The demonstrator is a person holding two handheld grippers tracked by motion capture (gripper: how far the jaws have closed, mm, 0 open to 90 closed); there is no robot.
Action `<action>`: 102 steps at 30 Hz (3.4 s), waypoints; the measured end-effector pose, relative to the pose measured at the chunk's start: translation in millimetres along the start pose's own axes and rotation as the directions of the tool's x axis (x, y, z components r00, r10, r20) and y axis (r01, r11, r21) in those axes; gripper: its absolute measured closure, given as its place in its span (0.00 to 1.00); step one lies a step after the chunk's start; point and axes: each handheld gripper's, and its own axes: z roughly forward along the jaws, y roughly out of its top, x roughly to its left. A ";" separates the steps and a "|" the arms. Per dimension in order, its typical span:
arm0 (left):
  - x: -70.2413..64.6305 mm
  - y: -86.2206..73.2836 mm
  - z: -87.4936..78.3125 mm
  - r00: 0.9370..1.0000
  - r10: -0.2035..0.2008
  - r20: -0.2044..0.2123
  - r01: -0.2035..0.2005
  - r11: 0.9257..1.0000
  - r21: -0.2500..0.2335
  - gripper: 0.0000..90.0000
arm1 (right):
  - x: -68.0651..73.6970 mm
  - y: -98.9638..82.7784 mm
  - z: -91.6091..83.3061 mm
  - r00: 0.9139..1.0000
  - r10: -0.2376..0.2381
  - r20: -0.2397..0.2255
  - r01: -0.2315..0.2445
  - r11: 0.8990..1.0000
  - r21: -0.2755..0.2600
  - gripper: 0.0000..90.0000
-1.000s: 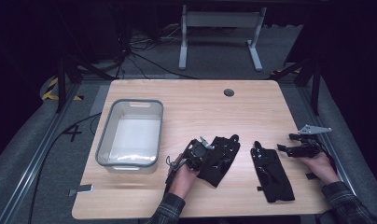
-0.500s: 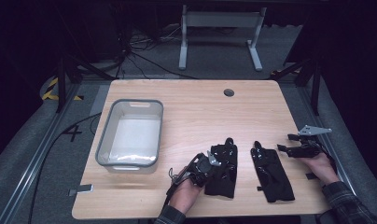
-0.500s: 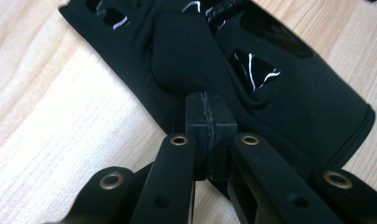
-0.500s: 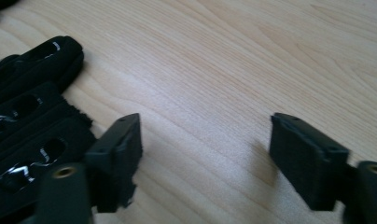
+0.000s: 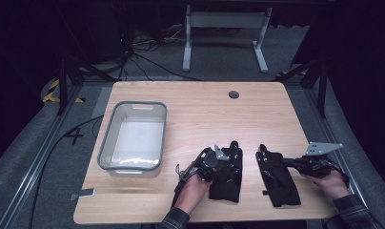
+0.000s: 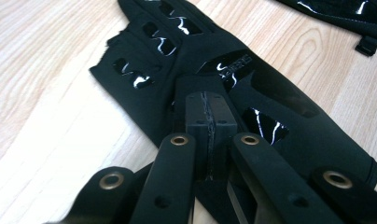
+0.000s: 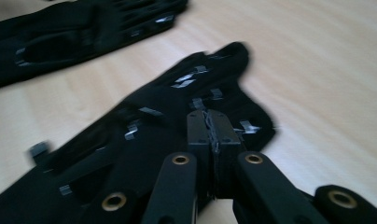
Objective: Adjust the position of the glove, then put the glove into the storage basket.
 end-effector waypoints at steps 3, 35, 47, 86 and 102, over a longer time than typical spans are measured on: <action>-2.9 -0.8 8.0 1.000 -0.001 0.012 0.001 1.000 0.025 1.00 | 10.2 -1.4 3.3 0.999 -0.021 -0.045 0.023 0.999 0.025 1.00; -11.3 4.9 26.2 0.999 -0.018 -0.041 0.018 1.000 0.001 1.00 | 19.5 29.4 54.5 0.996 -0.067 -0.055 0.071 0.995 0.074 1.00; -9.1 4.3 24.6 0.999 -0.017 -0.041 0.017 1.000 -0.016 0.97 | 25.2 38.2 64.0 0.993 -0.088 -0.082 0.094 0.993 0.073 1.00; 6.8 -12.2 9.7 0.981 -0.192 -0.013 0.191 0.980 -0.060 0.97 | 28.2 11.0 35.1 0.993 -0.077 -0.085 0.084 0.992 0.089 0.99; 8.7 7.4 -19.1 0.987 -0.155 0.048 0.161 0.970 -0.180 0.97 | 27.2 14.8 39.6 0.991 -0.088 -0.096 0.097 0.991 0.093 1.00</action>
